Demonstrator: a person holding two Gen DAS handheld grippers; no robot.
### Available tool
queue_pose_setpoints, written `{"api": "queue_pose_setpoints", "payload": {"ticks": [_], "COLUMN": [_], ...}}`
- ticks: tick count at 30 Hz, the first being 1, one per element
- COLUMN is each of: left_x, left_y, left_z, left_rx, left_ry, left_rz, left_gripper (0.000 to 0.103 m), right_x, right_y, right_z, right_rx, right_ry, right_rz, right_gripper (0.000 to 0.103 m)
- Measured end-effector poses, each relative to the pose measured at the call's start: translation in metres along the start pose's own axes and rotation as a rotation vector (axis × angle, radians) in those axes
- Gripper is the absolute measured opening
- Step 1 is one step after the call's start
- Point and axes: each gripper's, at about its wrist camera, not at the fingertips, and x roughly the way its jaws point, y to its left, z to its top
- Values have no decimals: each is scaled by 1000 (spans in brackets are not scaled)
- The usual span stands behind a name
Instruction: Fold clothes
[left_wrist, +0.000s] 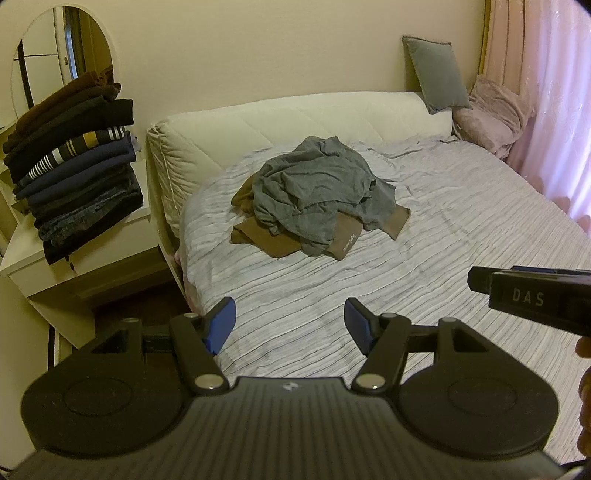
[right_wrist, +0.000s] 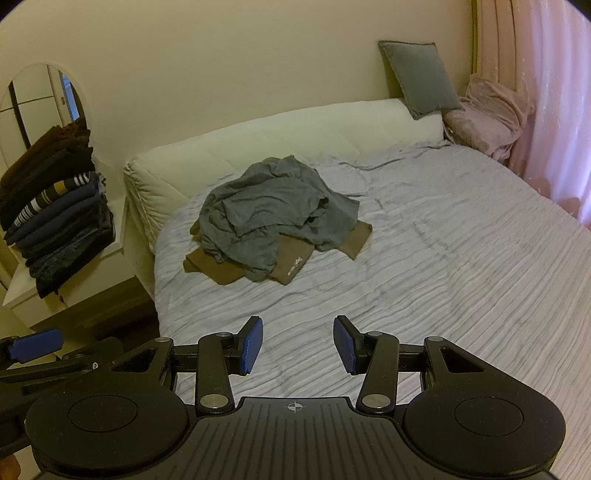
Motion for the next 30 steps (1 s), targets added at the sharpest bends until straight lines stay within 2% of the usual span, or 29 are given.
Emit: {"api": "queue_pose_setpoints", "payload": {"ticks": [9,19,26,30], "left_x": [30,85,132,164], "left_y": [10,19,32,39], "left_z": [12,33,53,70], "left_rx": [12,48,73,74], "left_ry": [24,83,113,140], "left_rz": [-32,-71,-116,-143], "left_gripper": [61,61,61,61], "right_x": [24,67,107,136], "right_y": [-3,-11,-29,-35], "right_z": [5,18,27,40], "right_rx": [27,80,202,252], "right_ry": [32,88,135,171], "right_rz": [-15,-32,20,15], "right_gripper": [47,47,46,47]}}
